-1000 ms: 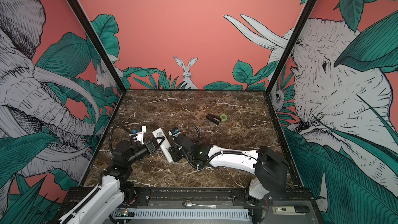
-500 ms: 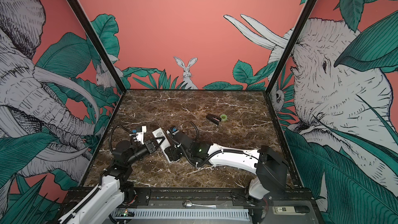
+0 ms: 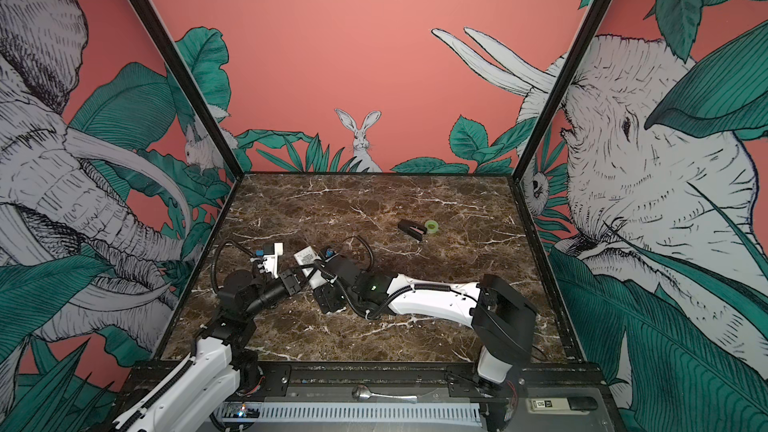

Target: Load the batteries into the remote control

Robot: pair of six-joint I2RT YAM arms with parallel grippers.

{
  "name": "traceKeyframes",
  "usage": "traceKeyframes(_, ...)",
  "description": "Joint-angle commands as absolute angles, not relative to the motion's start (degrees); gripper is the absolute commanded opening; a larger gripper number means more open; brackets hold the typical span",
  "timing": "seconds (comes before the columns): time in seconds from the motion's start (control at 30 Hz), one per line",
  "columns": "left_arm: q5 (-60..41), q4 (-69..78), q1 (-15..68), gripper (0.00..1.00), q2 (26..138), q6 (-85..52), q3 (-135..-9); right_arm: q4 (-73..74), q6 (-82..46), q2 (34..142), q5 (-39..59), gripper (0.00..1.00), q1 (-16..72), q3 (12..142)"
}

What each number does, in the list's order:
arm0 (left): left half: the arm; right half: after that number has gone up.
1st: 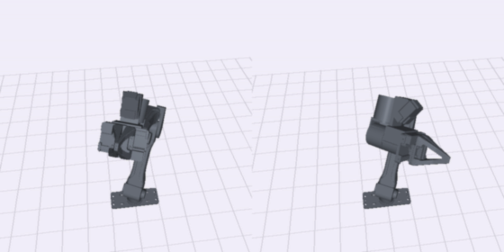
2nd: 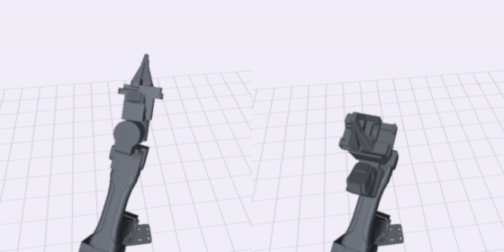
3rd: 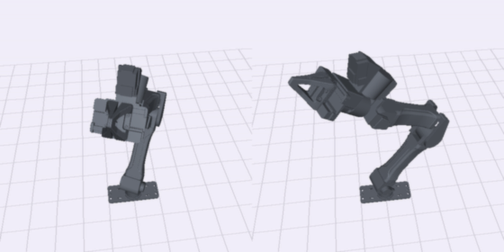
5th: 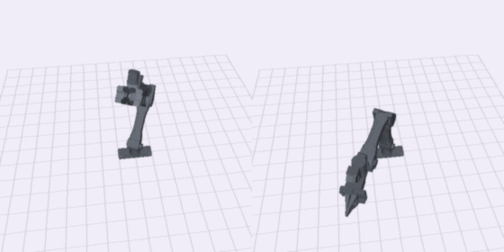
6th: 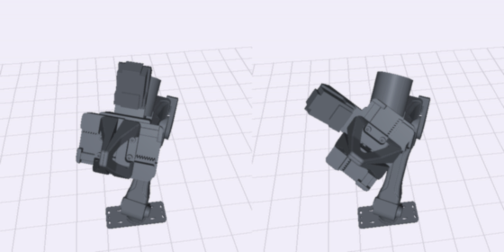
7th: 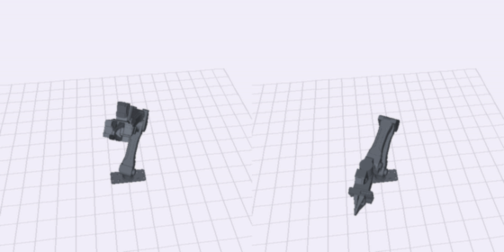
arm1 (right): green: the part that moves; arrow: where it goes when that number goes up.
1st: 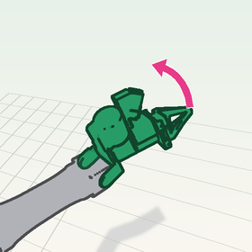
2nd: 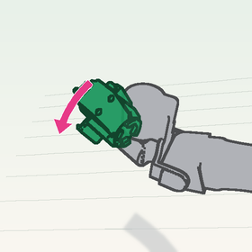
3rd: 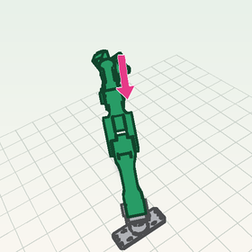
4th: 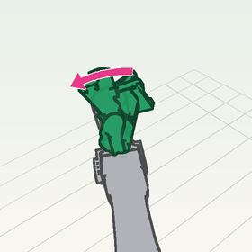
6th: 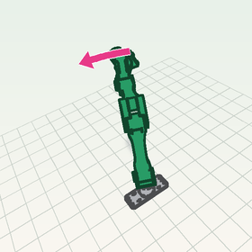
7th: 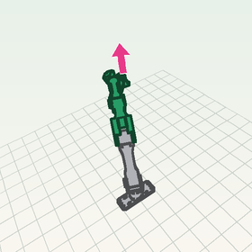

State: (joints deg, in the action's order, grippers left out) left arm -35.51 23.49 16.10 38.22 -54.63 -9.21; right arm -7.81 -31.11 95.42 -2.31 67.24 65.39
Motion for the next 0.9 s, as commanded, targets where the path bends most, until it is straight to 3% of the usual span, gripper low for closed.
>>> traceKeyframes(0.0, -35.92, 25.93, 16.34, 0.00, 37.73, -54.99, -10.64, -8.27, -31.38, 96.10, -3.24, 0.79, 67.32, 66.35)
traceKeyframes(0.17, -35.95, 26.02, 16.39, 0.00, 37.93, -54.98, -10.46, -7.60, -31.47, 96.92, -2.92, 0.75, 67.33, 66.05)
traceKeyframes(0.87, -35.64, 26.22, 16.33, 0.00, 38.17, -54.95, -9.67, -5.03, -31.82, 95.64, -3.82, 0.32, 67.32, 63.28)
